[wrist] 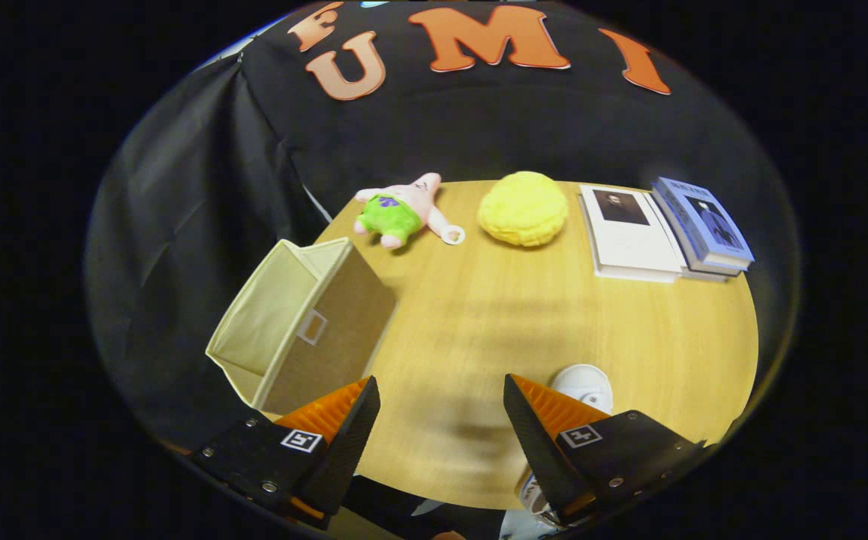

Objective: Open the storage box then place both shoes into the box .Put the left shoe in first, then the right shoe, with the right side of both shoes facing outward in a uniform manner.

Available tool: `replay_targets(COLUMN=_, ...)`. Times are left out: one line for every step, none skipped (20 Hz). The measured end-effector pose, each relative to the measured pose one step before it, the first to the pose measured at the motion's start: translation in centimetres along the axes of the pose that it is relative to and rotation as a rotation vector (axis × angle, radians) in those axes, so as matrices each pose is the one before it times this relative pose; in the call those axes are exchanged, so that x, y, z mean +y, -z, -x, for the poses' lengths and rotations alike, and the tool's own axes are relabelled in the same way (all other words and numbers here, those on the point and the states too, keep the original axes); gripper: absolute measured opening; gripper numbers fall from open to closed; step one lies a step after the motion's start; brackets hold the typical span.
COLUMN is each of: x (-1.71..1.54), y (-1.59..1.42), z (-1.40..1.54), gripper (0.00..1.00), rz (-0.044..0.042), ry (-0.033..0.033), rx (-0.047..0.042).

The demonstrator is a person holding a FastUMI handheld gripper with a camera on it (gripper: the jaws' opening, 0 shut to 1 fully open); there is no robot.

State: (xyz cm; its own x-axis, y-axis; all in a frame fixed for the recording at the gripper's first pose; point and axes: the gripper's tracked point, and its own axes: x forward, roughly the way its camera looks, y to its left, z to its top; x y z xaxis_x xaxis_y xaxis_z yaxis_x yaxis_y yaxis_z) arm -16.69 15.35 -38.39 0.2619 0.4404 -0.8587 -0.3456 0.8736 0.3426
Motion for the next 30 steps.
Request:
replay_targets(x=-1.579, y=1.23, z=0.044, gripper=0.99, rz=-0.01323, ry=0.01563, rx=0.00994)
replay_targets(x=-1.771, y=1.21, z=0.07, gripper=0.99, rz=-0.01288, ry=0.02498, rx=0.01759)
replay_targets(x=-2.023, y=1.319, z=0.185, gripper=0.99, rz=-0.012, ry=0.0237, rx=0.0151)
replay_targets(x=-1.661, y=0.932, z=0.133, gripper=0.99, rz=-0.0102, ry=0.02484, rx=0.01001)
replay_targets(x=-1.385, y=0.972, z=0.224, gripper=0.99, rz=-0.00814, ry=0.01876, rx=0.00808)
replay_targets(x=-1.268, y=0.658, z=0.155, gripper=0.99, rz=-0.00679, ry=0.01715, rx=0.00388)
replay_targets(x=-1.109, y=0.928, z=-0.087, gripper=0.99, rz=-0.00728, ry=0.01309, rx=0.00657)
replay_targets(x=-0.815, y=0.723, z=-0.131, gripper=0.99, rz=-0.00737, ry=0.01258, rx=0.00709)
replay_targets(x=-0.665, y=0.751, z=-0.142, gripper=0.99, rz=-0.00471, ry=0.01025, rx=0.01281)
replay_targets(x=-0.587, y=0.593, z=-0.266, gripper=0.99, rz=-0.00254, ry=0.0104, rx=0.00875)
replay_targets(x=-0.332, y=0.501, z=-0.437, gripper=0.99, rz=0.00075, ry=0.00531, rx=0.00583)
replay_targets(x=-0.401, y=0.712, z=-0.36, gripper=0.99, rz=-0.00211, ry=0.00554, rx=0.0165)
replay_targets(x=-0.382, y=0.935, z=-0.268, gripper=0.99, rz=-0.00267, ry=-0.00026, rx=0.02636)
replay_targets(x=-0.254, y=0.601, z=-0.37, gripper=0.98, rz=-0.00547, ry=-0.00052, rx=0.01548)
replay_targets(x=-0.259, y=0.494, z=-0.442, gripper=0.97, rz=-0.00809, ry=0.00016, rx=0.01021)
replay_targets(x=-0.184, y=0.342, z=-0.455, gripper=0.96, rz=-0.01284, ry=-0.00174, rx=0.00463)
replay_targets(x=-0.058, y=0.459, z=-0.475, gripper=0.96, rz=-0.01777, ry=-0.00813, rx=0.01219)
replay_targets(x=-0.014, y=0.331, z=-0.311, gripper=0.94, rz=-0.01698, ry=-0.01176, rx=0.00922)
replay_targets(x=-0.645, y=0.223, z=-0.488, gripper=0.93, rz=-0.00573, ry=0.0098, rx=0.00746)
replay_targets(x=-0.634, y=0.161, z=-0.487, gripper=0.88, rz=0.00261, ry=0.01752, rx=0.00363)
replay_targets(x=-0.209, y=0.233, z=-0.584, gripper=0.86, rz=-0.00986, ry=0.003, rx=0.01002)
replay_targets(x=0.539, y=-0.089, z=-0.338, gripper=0.8, rz=-0.03643, ry=-0.01946, rx=0.00798)
replay_targets(x=0.479, y=-0.405, z=-0.595, gripper=0.77, rz=-0.03897, ry=-0.02902, rx=-0.00788)
replay_targets(x=0.148, y=-0.209, z=-0.696, gripper=0.7, rz=-0.01648, ry=-0.01647, rx=0.00056)
replay_targets(x=0.418, y=0.308, z=0.04, gripper=0.66, rz=0.00343, ry=-0.02962, rx=0.02056)
replay_targets(x=0.175, y=-0.241, z=0.034, gripper=0.61, rz=-0.00233, ry=-0.01512, rx=0.00872)
replay_targets(x=0.31, y=0.308, z=-0.189, gripper=0.56, rz=-0.0096, ry=-0.02285, rx=0.01651)
replay_targets(x=0.198, y=0.0, z=-0.098, gripper=0.5, rz=-0.02464, ry=-0.01911, rx=0.01559)
replay_targets(x=0.073, y=-0.022, z=-0.194, gripper=0.45, rz=-0.02874, ry=-0.00883, rx=0.00558)
replay_targets(x=-0.006, y=0.087, z=0.191, gripper=0.39, rz=-0.00629, ry=-0.00629, rx=0.00656)
